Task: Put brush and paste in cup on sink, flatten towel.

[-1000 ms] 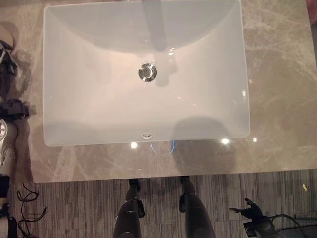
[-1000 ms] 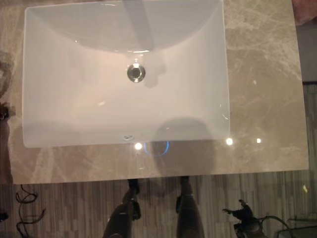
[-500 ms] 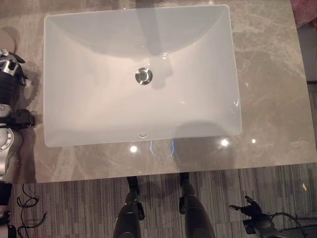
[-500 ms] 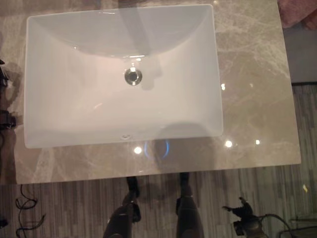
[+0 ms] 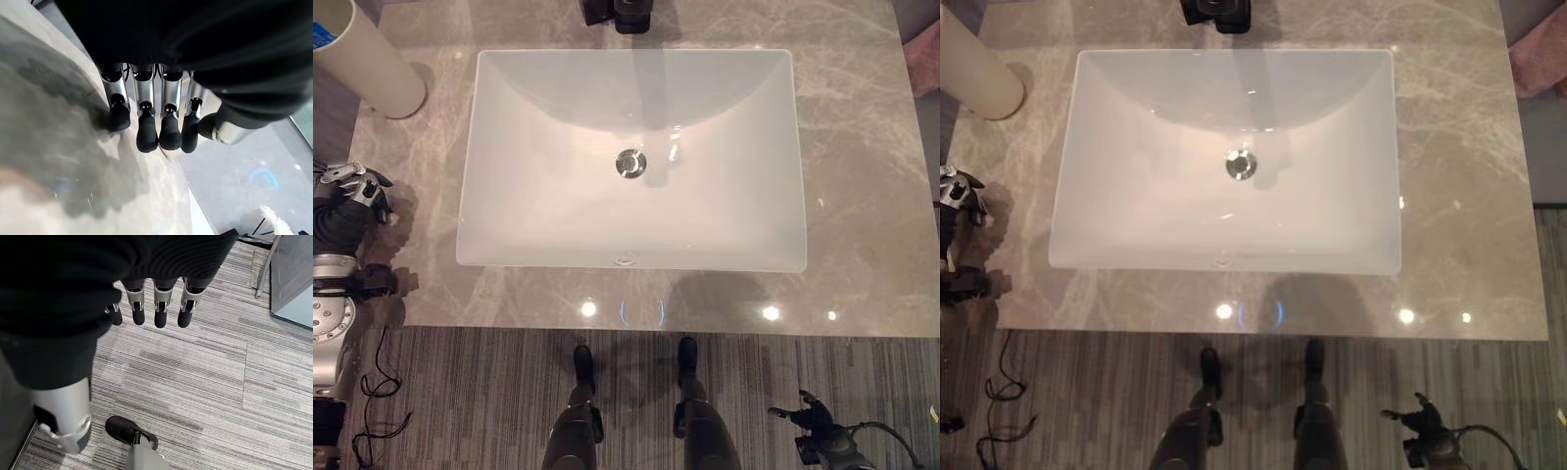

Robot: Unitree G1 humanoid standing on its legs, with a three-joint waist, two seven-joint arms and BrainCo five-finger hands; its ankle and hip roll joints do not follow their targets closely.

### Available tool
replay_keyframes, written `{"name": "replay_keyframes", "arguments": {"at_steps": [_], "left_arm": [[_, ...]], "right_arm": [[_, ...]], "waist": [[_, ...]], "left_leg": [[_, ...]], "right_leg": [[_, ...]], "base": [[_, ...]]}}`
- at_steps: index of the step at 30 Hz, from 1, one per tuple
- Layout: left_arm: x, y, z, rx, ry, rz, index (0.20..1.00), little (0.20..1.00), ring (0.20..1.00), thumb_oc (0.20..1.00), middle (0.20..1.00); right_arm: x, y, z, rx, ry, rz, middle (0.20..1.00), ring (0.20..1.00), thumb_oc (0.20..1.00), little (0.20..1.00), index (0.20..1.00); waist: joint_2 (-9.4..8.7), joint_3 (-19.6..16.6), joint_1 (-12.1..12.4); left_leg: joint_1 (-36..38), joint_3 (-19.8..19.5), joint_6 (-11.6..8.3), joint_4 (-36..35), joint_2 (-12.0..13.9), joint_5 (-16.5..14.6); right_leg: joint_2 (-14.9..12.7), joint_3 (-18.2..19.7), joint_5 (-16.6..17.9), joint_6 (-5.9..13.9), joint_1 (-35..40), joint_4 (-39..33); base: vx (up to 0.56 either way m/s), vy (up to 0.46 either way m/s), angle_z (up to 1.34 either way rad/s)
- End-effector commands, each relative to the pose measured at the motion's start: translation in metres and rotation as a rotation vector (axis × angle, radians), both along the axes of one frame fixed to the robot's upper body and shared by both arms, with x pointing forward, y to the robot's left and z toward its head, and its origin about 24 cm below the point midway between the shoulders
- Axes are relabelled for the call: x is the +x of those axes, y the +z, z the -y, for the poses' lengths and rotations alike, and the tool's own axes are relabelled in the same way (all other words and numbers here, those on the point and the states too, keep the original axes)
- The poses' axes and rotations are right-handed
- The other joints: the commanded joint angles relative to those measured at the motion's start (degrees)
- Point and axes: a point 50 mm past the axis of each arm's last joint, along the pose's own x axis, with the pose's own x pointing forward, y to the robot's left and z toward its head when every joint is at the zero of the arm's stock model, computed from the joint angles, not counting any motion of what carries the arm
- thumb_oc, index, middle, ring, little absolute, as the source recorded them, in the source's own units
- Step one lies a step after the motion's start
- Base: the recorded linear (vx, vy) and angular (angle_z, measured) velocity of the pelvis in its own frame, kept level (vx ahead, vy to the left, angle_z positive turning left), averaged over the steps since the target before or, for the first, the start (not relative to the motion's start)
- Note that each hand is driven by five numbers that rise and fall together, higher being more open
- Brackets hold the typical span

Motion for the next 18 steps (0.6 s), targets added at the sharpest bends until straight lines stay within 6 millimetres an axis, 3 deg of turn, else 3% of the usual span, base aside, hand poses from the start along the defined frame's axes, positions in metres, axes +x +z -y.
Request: {"name": "replay_keyframes", "arguments": {"at_steps": [1,2,7,13,14,18], "left_arm": [[-0.008,0.018,-0.006,0.009,0.042,0.122,0.2,0.2,0.2,0.2,0.2],[-0.008,0.008,0.001,-0.008,0.012,0.1,0.2,0.2,0.2,0.2,0.2],[-0.008,0.005,0.011,-0.023,-0.049,0.099,0.2,0.2,0.2,0.2,0.2],[-0.014,0.001,0.001,-0.032,-0.018,0.074,0.2,0.2,0.2,0.2,0.2],[-0.024,-0.003,-0.013,-0.028,0.055,0.052,0.2,0.2,0.2,0.2,0.2],[-0.034,-0.008,-0.024,-0.022,0.121,0.034,0.2,0.2,0.2,0.2,0.2]], "right_arm": [[-0.021,-0.004,0.008,-0.004,-0.063,-0.048,1.0,1.0,1.0,1.0,1.0],[-0.03,-0.005,0.011,-0.005,-0.069,-0.079,1.0,1.0,1.0,1.0,1.0],[-0.048,-0.008,0.016,-0.005,-0.096,-0.127,1.0,1.0,1.0,1.0,1.0],[-0.062,-0.011,0.017,-0.002,-0.101,-0.175,1.0,1.0,1.0,1.0,1.0],[-0.065,-0.011,0.018,-0.008,-0.104,-0.188,1.0,1.0,1.0,1.0,1.0],[-0.066,-0.011,0.018,-0.007,-0.088,-0.195,1.0,1.0,1.0,1.0,1.0]], "waist": [[-0.87,-2.3,-0.15],[-0.63,-2.45,0.39],[0.44,-2.88,1.36],[0.75,-4.36,1.85],[0.77,-5.4,1.69],[0.5,-6.07,1.22]], "left_leg": [[0.74,-2.31,-1.39,0.18,-0.07,-0.26],[2.6,-2.58,-1.31,0.18,-0.01,-0.56],[6.29,-3.08,-1.6,0.18,0.55,-0.69],[8.93,-2.53,-1.71,0.18,1.72,-0.76],[10.07,-1.88,-1.83,0.18,2.37,-0.68],[10.74,-1.17,-1.95,0.18,2.96,-0.79]], "right_leg": [[-4.44,-1.72,-2.09,4.22,5.31,-0.13],[-4.55,-2.28,-2.64,4.12,7.54,-0.13],[-4.14,-3.58,-3.97,3.71,11.58,-0.13],[-3.3,-3.33,-4.99,2.94,13.75,-0.13],[-2.71,-2.79,-5.37,2.57,14.26,-0.13],[-2.31,-2.21,-5.46,2.35,14.4,-0.13]], "base": [[0.02,-0.046,0.04],[0.02,-0.046,0.01],[0.01,-0.056,0.14],[-0.01,-0.043,0.0],[0.0,-0.048,-0.07],[0.01,-0.03,-0.06]]}}
